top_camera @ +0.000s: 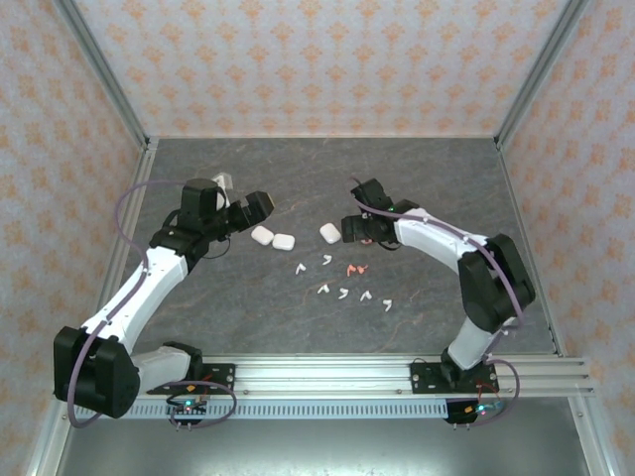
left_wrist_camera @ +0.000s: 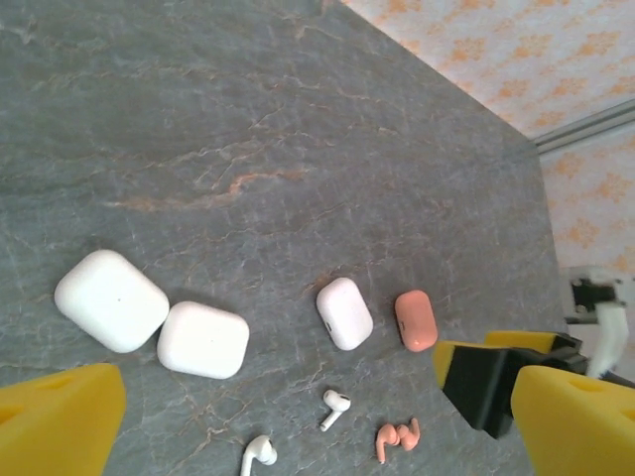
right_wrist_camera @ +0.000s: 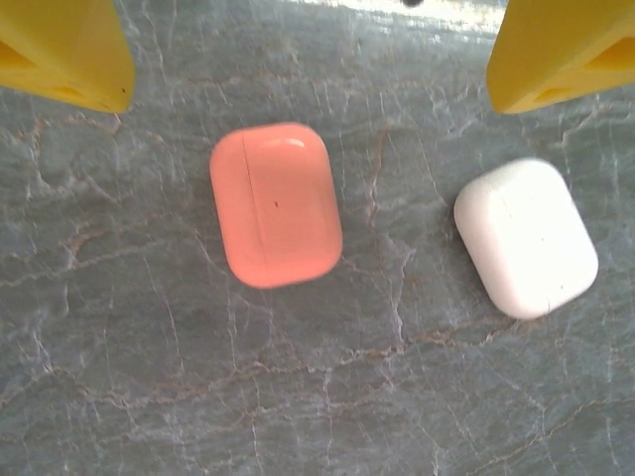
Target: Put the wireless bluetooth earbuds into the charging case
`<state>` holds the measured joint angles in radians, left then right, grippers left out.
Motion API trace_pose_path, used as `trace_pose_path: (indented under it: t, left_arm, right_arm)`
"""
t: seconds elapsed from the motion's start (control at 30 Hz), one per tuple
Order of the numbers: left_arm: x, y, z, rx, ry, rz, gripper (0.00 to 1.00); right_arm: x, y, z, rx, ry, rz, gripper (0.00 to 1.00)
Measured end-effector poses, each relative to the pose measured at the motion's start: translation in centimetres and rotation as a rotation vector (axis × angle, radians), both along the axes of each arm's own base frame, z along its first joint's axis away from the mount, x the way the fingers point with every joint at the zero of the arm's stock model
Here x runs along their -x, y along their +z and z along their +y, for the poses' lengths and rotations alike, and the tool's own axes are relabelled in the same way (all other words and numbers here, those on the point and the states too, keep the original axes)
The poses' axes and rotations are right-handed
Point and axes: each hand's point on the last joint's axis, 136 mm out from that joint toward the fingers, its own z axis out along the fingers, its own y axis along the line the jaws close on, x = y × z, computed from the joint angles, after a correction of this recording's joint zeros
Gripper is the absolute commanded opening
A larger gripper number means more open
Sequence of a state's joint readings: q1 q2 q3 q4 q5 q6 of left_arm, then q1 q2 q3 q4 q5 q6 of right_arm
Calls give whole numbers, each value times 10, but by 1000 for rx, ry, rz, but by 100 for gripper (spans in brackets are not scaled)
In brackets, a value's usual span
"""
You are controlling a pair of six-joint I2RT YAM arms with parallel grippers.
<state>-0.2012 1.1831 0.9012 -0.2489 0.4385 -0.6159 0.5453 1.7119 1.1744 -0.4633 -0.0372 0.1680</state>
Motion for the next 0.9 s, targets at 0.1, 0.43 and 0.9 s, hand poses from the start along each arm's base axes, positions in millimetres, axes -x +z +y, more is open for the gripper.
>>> trace_pose_path:
  t: [0.1, 0.43, 0.9]
  left_arm:
    - [-3, 4, 0, -1, -3, -18, 100]
    - [-6, -3, -6, 36, 35, -33, 100]
    - [-17, -14, -15, 22, 29, -4, 100]
  right_arm:
    - [-10, -4, 2, 34, -2, 3, 92]
    - [-17, -24, -12, 83, -24, 56, 85]
    - [-15, -62, -18, 82, -21, 161, 71]
